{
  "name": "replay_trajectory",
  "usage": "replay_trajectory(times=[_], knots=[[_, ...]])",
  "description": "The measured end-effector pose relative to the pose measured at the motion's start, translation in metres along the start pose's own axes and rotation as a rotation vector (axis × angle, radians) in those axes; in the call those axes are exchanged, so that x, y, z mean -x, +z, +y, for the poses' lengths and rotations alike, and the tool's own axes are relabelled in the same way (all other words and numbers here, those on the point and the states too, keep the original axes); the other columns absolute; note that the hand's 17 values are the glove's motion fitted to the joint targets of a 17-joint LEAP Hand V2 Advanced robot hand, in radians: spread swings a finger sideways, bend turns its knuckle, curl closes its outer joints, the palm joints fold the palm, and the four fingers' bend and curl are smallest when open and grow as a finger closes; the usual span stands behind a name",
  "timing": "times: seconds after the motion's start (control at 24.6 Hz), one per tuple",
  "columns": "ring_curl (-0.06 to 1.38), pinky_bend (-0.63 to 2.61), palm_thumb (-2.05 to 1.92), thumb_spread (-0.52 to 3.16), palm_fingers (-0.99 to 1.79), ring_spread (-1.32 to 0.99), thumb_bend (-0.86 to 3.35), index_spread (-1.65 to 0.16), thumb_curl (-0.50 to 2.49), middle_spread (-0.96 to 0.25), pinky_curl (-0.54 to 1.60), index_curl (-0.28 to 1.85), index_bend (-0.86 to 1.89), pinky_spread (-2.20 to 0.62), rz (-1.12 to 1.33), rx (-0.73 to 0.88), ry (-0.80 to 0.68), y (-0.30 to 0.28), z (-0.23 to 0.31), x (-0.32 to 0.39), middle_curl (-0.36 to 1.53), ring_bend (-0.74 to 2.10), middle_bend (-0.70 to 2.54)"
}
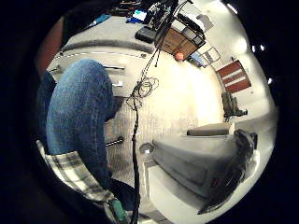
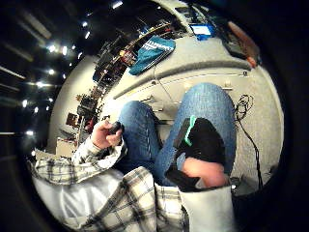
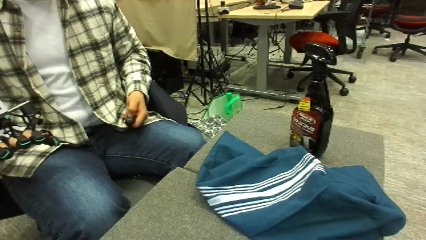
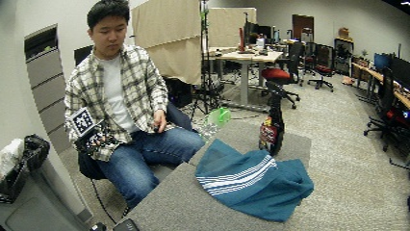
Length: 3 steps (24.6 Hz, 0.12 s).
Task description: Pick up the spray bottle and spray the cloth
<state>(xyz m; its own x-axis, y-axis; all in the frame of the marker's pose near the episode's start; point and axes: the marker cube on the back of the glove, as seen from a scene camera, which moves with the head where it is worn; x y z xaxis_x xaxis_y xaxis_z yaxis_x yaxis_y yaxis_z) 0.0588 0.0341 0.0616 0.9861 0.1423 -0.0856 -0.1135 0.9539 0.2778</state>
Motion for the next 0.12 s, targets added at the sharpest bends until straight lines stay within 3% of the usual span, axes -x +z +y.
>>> replay_trajectory(times=[0.12], knots=[[0.31, 0.42, 0.60, 1.17, 0.19, 0.07, 0.01, -0.38, 0.53, -0.11, 0.31, 0.37, 0.20, 0.19, 0.003, -0.041, 0.054, 0.0012, -0.0021, -0.0012, 0.28, 0.25, 0.17]])
